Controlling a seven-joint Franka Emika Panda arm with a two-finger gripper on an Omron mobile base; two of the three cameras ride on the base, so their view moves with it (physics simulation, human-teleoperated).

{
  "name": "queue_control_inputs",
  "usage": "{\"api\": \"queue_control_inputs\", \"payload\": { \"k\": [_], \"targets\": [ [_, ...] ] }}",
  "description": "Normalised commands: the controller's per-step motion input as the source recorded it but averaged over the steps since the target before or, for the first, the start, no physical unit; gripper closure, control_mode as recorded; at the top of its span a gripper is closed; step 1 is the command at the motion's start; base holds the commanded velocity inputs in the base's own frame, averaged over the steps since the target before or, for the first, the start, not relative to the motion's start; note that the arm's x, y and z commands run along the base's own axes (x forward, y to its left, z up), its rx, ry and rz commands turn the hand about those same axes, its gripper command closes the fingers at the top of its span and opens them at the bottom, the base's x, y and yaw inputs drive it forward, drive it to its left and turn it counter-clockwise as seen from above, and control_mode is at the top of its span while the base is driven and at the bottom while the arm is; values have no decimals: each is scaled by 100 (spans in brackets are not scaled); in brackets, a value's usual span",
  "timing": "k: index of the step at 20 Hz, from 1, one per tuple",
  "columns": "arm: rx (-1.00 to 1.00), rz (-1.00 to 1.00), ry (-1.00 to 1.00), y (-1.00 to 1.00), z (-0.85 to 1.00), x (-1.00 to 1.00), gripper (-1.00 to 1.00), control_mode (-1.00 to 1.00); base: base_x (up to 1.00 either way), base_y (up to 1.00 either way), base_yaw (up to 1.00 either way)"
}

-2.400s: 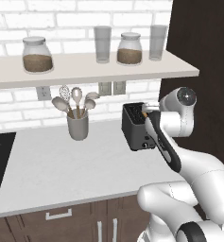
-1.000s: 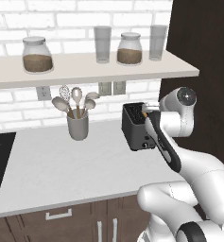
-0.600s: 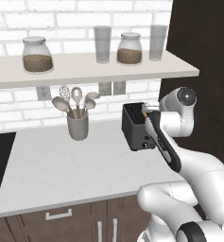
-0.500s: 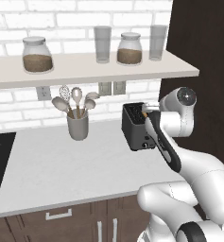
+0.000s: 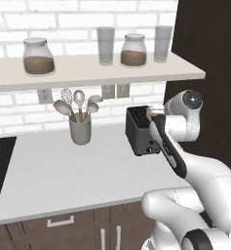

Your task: Start the toaster. Once the lever pops up, take the bread to the plate on the dining counter.

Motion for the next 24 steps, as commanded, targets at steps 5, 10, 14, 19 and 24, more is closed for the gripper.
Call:
{"api": "queue_control_inputs", "payload": {
  "k": [5, 10, 14, 19, 24],
  "targets": [
    [0, 0, 0, 0, 0, 0, -100, -100, 0, 0, 0],
    [0, 0, 0, 0, 0, 0, -100, -100, 0, 0, 0],
    [0, 0, 0, 0, 0, 0, -100, -100, 0, 0, 0],
    [0, 0, 0, 0, 0, 0, -100, -100, 0, 0, 0],
    [0, 0, 0, 0, 0, 0, -100, -100, 0, 0, 0]
  ]
}}
